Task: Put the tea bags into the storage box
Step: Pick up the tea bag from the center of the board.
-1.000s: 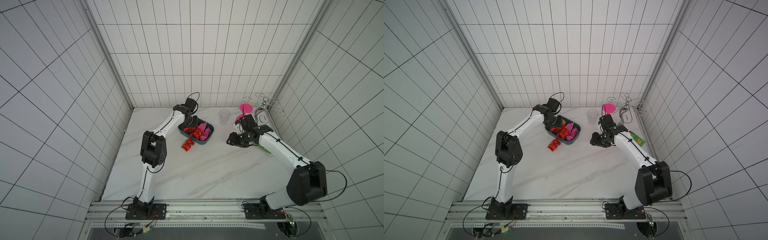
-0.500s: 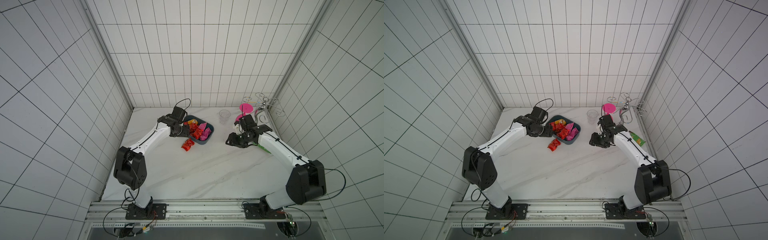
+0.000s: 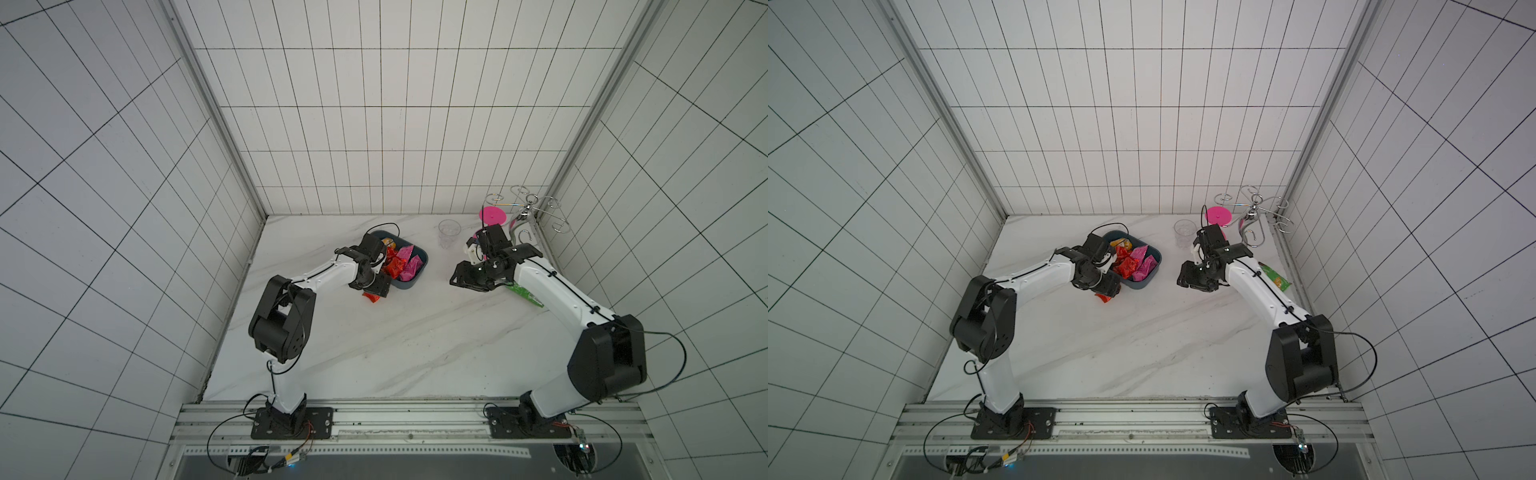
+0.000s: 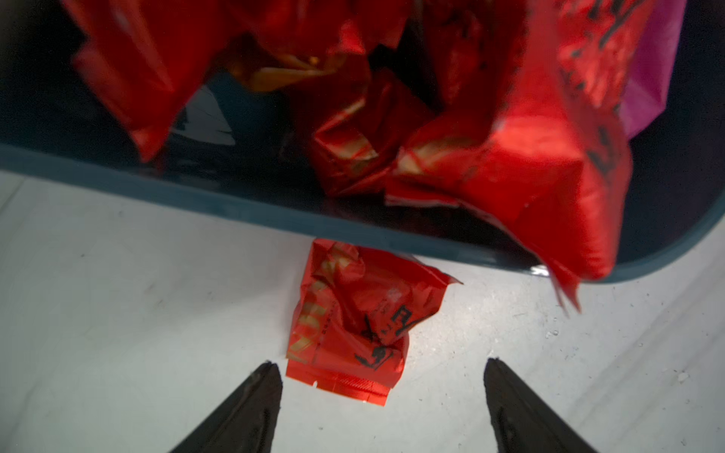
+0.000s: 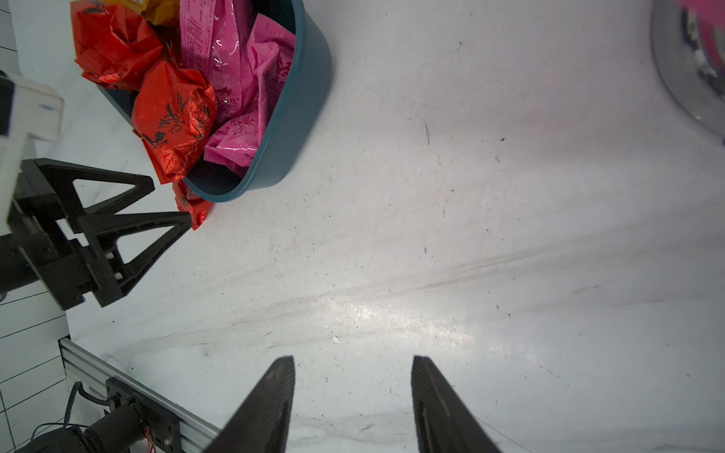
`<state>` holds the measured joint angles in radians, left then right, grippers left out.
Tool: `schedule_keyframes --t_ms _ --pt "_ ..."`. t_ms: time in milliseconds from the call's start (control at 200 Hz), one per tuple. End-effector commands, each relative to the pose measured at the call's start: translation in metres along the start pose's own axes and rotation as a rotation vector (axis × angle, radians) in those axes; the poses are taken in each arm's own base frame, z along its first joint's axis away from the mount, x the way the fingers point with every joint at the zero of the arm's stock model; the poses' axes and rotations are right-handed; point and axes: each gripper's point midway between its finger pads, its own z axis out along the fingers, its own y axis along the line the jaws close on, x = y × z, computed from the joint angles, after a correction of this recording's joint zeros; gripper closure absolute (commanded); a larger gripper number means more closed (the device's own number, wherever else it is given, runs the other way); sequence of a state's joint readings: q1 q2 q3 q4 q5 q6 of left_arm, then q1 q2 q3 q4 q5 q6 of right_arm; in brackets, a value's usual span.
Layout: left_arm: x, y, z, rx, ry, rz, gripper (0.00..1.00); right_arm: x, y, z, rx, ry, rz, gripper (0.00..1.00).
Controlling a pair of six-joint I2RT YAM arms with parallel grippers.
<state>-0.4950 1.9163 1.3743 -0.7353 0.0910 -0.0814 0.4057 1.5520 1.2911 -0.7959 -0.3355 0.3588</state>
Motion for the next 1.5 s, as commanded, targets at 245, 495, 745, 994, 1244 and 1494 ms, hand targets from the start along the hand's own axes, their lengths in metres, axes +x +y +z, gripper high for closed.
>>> schedule_keyframes --t_ms 245,495,745,994,1244,1494 --pt "-0.015 0.02 0.036 -0.134 0.03 0.066 0.19 0.002 -0.004 -0.009 0.034 0.007 -0.014 0.47" --pt "-0.007 0.021 0.041 -0.14 0.044 0.049 0.64 0.002 -0.003 -0.009 0.028 0.003 -0.006 0.47" --pt "-0.004 0.025 0.029 -0.167 0.032 0.03 0.8 0.003 -0.002 -0.008 0.019 0.004 -0.003 0.48" --pt "-0.005 0.021 -0.006 -0.15 -0.023 -0.016 0.83 0.007 -0.001 -0.007 0.001 0.001 0.007 0.47" --pt "-0.009 0.002 -0.061 -0.055 -0.122 -0.085 0.83 0.003 0.004 -0.003 -0.027 0.002 0.012 0.48" --pt "-0.053 -0.019 -0.107 0.03 -0.22 -0.084 0.82 0.0 0.005 -0.006 -0.023 -0.014 -0.001 0.48"
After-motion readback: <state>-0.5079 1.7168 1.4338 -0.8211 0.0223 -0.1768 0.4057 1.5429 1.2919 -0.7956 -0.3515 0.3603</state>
